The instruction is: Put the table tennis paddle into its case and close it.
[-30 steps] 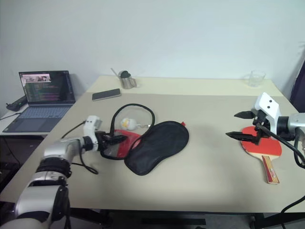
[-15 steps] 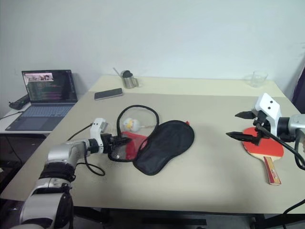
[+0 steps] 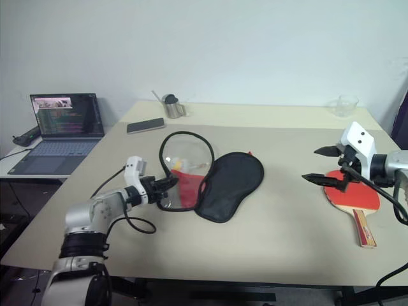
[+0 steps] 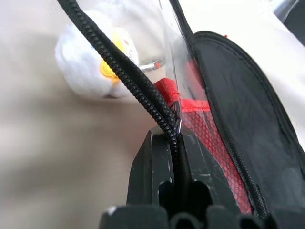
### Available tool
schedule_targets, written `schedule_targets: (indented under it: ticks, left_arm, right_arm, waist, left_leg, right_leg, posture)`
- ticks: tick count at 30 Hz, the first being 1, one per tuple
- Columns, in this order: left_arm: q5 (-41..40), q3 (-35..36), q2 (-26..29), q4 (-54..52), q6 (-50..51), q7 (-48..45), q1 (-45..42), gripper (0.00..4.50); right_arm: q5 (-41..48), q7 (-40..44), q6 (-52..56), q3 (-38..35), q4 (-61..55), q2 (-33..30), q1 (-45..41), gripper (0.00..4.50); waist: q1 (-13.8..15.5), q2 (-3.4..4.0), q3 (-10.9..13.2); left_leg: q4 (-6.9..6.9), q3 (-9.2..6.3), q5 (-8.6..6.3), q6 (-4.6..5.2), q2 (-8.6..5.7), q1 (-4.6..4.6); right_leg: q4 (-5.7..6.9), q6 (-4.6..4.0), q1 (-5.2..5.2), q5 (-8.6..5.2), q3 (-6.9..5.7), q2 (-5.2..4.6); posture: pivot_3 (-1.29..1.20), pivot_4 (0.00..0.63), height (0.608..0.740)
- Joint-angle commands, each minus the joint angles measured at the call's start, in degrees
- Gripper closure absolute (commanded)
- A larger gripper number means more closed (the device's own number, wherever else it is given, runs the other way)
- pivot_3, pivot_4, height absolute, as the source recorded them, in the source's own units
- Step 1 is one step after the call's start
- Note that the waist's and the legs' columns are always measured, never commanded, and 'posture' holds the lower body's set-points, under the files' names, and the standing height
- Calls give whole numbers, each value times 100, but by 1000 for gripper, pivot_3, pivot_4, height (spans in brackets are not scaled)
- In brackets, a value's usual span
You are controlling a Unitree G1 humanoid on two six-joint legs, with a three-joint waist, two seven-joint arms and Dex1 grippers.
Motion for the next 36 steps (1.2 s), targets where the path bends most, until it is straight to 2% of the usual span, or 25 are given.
schedule_targets:
  ticks: [1, 7, 12, 18, 28, 36]
  left_arm:
    - [-99, 0, -107, -295, -82, 149, -157, 4443]
    - [0, -182, -324, 41, -284, 164, -443, 4443]
    - [323, -396, -545, 1197, -993, 215, -1192, 4443]
    - [368, -137, -912, 2179, -1778, 659, -1796, 4443]
    - [398, -237, -1382, 1837, -1877, 1083, -1416, 4443]
    - [309, -249, -1584, 1057, -1592, 1346, -1032, 4443]
  right_arm:
    - [62, 7, -95, -127, -78, -76, -52, 0]
    - [69, 4, -67, -150, -98, -103, -43, 0]
    - [26, -9, -102, -68, -35, -55, -97, 0]
    - [79, -65, -52, -151, -185, -42, 66, 0]
    - [191, -159, -4, -257, -359, -92, 303, 0]
    - [194, -160, -15, -178, -322, -71, 234, 0]
  waist:
    - [1, 0, 0]
    - [14, -2, 1]
    - [30, -4, 2]
    - [25, -7, 4]
    - [31, -10, 6]
    - [38, -11, 6]
  left_leg:
    - [0, 0, 0, 0, 0, 0]
    - [1, 0, 0, 0, -1, -1]
    - [5, 0, 0, 0, -1, -3]
    - [5, 1, 0, -1, -2, -8]
    - [7, 1, 0, -1, -2, -12]
    - [9, 0, 0, -1, -3, -15]
  right_leg:
    - [0, 0, 0, 0, 0, 0]
    - [-1, 0, 0, 0, -1, 0]
    - [-2, 2, 2, 2, -3, -1]
    - [-9, 5, 1, 3, -4, -1]
    - [-8, 9, -1, 6, -4, -3]
    - [-9, 11, -1, 6, -5, -3]
  posture:
    - [0, 150, 740]
    - [0, 150, 740]
    - [0, 150, 740]
    - [0, 150, 740]
    - [0, 150, 740]
    - [0, 150, 740]
